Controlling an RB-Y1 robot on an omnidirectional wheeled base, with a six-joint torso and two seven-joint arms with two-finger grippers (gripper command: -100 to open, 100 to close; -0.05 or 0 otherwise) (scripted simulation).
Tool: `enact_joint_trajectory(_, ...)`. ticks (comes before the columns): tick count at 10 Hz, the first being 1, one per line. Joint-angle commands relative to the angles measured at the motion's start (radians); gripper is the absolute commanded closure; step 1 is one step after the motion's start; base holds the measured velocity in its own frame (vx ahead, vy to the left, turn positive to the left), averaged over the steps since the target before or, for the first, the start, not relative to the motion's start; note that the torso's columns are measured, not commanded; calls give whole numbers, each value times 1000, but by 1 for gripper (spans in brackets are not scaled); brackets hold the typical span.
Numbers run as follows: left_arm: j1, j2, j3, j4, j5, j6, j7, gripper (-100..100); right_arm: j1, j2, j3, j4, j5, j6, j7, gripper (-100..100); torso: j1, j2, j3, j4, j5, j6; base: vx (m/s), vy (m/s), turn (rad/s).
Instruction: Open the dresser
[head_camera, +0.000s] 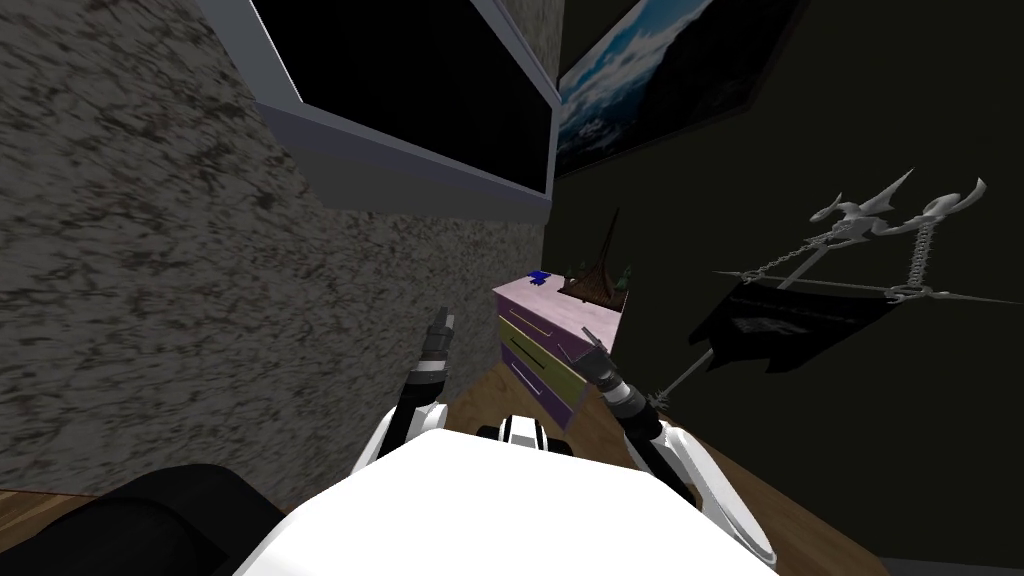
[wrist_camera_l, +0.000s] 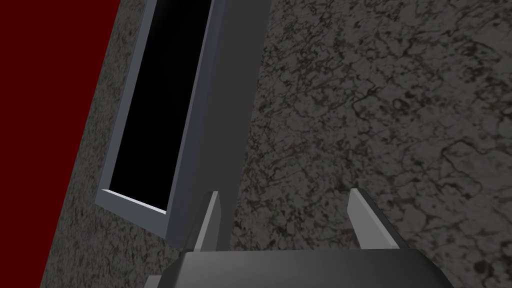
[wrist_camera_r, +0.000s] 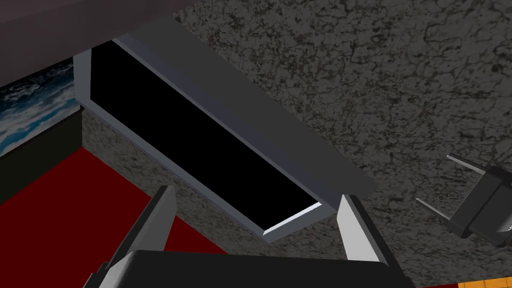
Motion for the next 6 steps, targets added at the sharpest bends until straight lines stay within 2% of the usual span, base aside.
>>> enact_joint_trajectory(1,0,0,0,0,0,0,0,0,-15,0,-13,27,69,-19,49,-100,0,0,0,0,0,0,56,21,-8)
enact_joint_trajectory(6,0,0,0,0,0,0,0,0,-45,9,-32,91,208,-56,149,-100,-1,1,1,0,0,0,61,19,-6)
